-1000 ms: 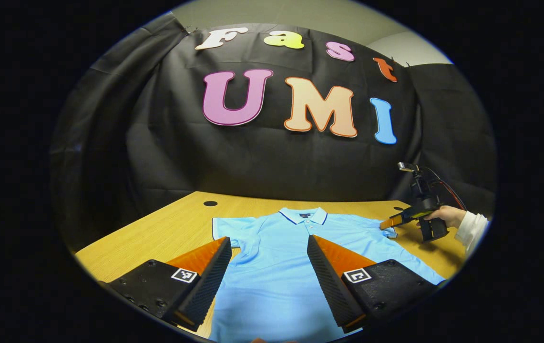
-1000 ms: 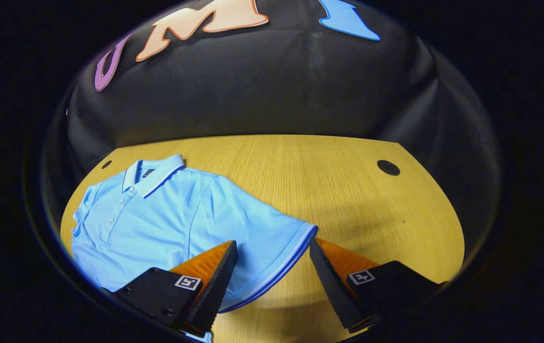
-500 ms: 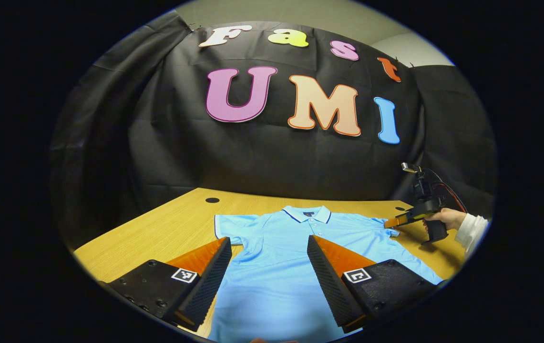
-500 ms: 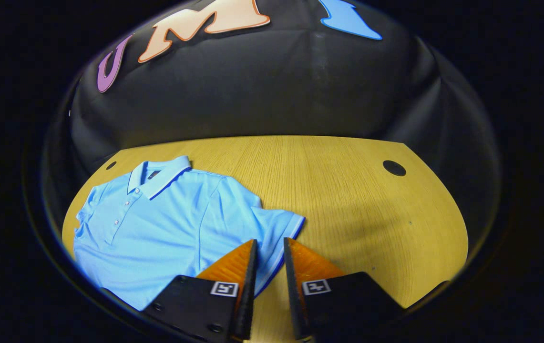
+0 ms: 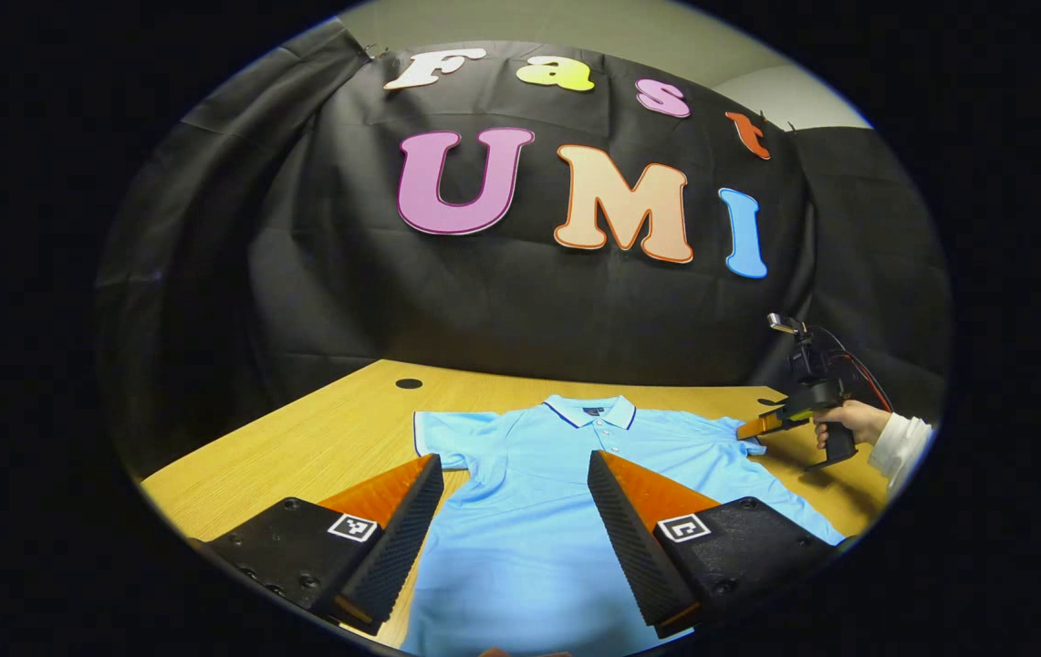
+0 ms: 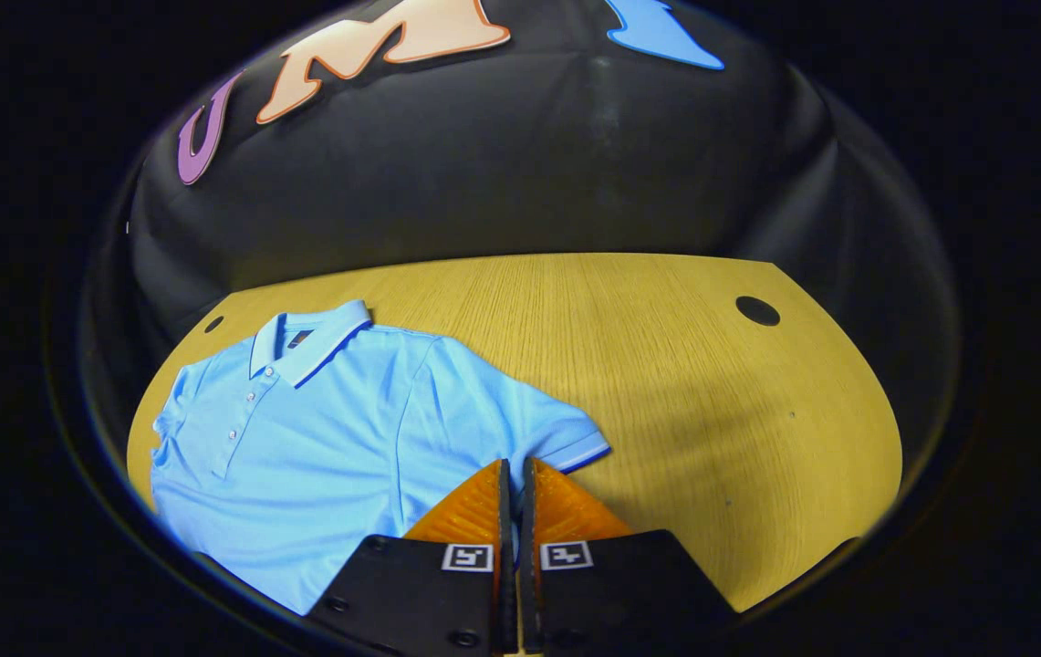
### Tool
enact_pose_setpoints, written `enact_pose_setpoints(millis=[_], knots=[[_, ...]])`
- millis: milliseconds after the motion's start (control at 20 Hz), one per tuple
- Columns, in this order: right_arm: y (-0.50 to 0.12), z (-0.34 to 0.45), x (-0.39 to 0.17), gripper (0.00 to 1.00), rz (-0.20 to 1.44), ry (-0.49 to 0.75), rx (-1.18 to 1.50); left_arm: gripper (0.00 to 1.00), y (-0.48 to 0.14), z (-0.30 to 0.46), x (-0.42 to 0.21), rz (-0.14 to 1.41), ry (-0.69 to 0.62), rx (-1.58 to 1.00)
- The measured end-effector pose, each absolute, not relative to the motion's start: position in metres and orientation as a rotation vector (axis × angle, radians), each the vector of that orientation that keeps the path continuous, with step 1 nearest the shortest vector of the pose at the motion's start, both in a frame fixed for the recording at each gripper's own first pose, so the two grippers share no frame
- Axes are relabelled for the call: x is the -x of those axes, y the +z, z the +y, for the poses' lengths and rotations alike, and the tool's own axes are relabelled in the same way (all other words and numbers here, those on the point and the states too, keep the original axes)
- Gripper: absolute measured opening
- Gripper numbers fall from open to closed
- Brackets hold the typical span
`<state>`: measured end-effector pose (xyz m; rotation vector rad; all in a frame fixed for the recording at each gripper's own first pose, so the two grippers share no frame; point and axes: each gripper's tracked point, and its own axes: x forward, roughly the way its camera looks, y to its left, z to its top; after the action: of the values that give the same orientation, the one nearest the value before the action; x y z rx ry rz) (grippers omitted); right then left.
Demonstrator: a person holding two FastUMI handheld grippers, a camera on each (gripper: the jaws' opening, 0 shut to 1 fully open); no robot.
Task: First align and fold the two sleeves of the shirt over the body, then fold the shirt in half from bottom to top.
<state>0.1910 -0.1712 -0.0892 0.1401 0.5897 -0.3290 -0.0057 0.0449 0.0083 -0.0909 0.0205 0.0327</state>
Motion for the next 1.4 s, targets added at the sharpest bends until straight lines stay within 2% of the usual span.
enact_pose_setpoints(millis=[300, 750, 1150, 1350, 1400], knots=[[-0.073, -0.162, -0.198, 0.04, 0.548, -0.346, -0.138, 0.95, 0.010, 0.044, 0.007, 0.020, 0.024, 0.085], [-0.007, -0.058, -0.235, 0.02, 0.390, -0.168, -0.237, 0.95, 0.017, 0.051, 0.012, 0.014, 0.027, 0.113], [-0.079, 0.049, -0.258, 0.02, 0.531, 0.014, -0.180, 0.95, 0.022, 0.051, 0.011, 0.003, 0.014, 0.116], [-0.066, 0.082, -0.243, 0.11, 0.523, 0.132, -0.194, 0.95, 0.015, 0.055, 0.006, 0.014, 0.024, 0.121], [-0.061, 0.087, -0.239, 0.22, 0.516, 0.158, -0.190, 0.95, 0.012, 0.056, 0.003, 0.022, 0.027, 0.123]])
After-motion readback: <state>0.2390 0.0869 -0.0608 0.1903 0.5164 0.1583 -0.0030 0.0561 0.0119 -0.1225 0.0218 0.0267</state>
